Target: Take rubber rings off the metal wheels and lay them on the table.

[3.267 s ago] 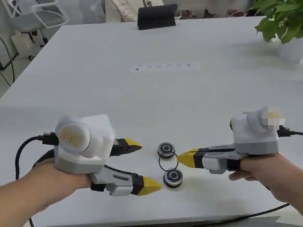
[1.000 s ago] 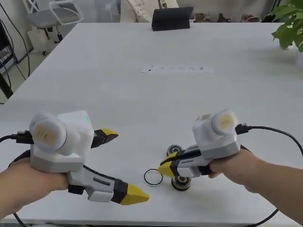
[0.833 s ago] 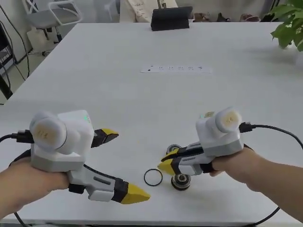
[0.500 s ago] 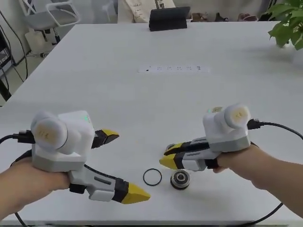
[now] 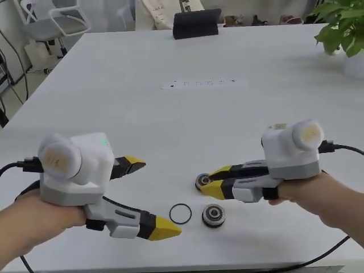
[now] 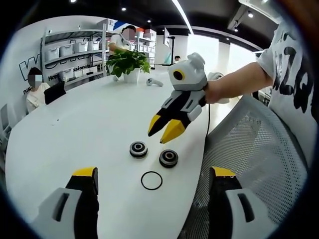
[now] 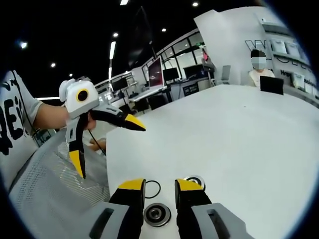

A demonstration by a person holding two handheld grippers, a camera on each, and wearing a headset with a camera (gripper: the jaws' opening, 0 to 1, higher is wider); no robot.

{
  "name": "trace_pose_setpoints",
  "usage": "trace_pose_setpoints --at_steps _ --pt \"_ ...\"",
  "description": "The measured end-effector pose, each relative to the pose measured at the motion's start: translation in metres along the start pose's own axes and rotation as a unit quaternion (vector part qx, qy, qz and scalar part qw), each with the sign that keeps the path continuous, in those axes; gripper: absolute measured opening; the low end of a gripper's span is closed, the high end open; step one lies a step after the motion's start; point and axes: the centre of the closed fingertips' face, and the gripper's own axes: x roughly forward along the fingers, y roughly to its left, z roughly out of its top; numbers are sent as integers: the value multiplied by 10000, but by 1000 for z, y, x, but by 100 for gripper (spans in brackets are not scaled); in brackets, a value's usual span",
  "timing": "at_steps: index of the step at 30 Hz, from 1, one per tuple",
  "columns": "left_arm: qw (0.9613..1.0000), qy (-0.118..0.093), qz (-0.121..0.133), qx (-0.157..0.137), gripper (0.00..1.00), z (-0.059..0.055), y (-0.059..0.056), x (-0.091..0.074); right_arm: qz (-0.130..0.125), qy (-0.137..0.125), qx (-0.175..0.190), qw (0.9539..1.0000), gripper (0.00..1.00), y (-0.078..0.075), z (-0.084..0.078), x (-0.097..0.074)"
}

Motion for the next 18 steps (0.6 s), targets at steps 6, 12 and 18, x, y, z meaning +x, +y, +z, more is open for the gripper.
trace_pose_setpoints --at_steps 6,12,18 --pt "9999 48 -73 78 84 3 2 4 -88 -102 45 9999 23 -5 1 -11" --pt "9999 -9 -115 60 81 9 3 10 -154 -143 76 9998 25 -9 -3 -21" --pt "9997 -1 -240 97 77 12 -1 18 -174 -115 125 9997 26 -11 -14 -29"
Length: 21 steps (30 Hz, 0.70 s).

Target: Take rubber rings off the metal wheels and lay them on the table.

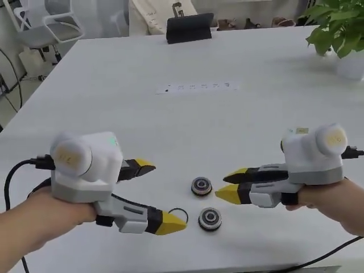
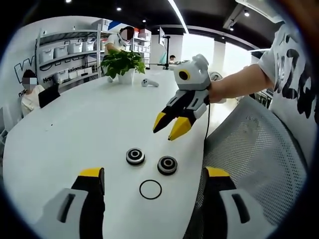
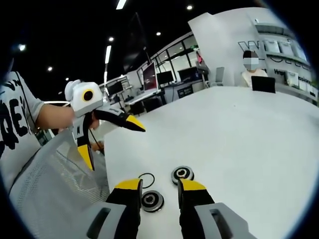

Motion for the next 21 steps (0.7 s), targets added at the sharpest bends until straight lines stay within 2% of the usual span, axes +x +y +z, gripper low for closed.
trace_pose_setpoints --at_steps 14,21 --pt "9997 23 -246 1 64 3 -2 18 61 -65 96 9999 30 1 -15 -6" --pt "9993 111 -356 38 61 1 -8 28 151 30 84 9998 30 5 -27 -3"
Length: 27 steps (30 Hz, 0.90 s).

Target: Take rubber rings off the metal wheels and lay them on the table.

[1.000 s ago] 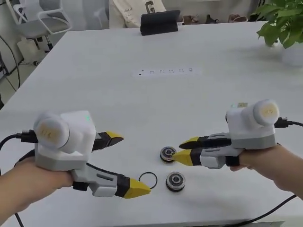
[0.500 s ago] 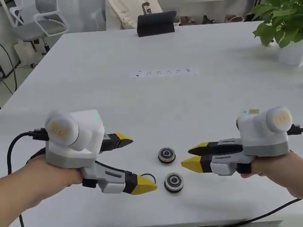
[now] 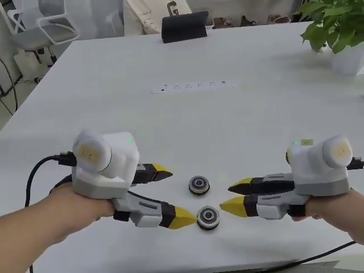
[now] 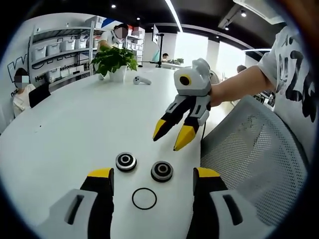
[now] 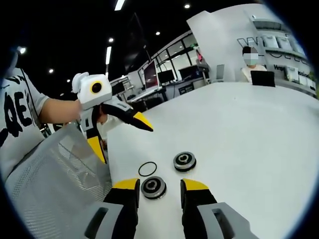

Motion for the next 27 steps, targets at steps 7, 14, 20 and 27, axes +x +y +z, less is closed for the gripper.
trace_pose_setpoints --at_steps 7,14,20,27 --pt "9997 154 -167 55 56 -6 -7 10 93 131 -30 9999 30 7 -13 5" --pt "9993 247 -281 27 50 -11 -11 17 145 303 -189 9993 30 9 -25 9" --pt "9987 327 -389 20 46 -14 -16 24 173 375 -344 9986 29 9 -30 13" --pt "9983 368 -460 48 42 -16 -19 31 163 470 -395 9980 28 7 -37 15"
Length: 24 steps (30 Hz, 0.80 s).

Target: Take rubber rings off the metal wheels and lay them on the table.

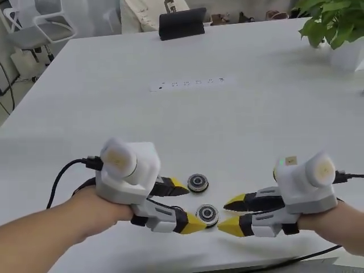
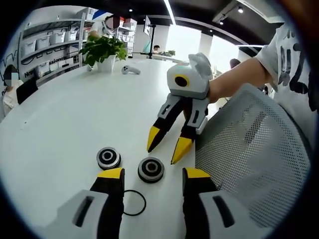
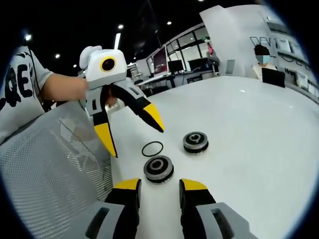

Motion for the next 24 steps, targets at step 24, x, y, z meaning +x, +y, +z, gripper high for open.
trace_pose_setpoints --at_steps 24 --pt "9998 141 -112 19 27 -8 -4 22 5 -3 -235 9997 22 0 -1 12"
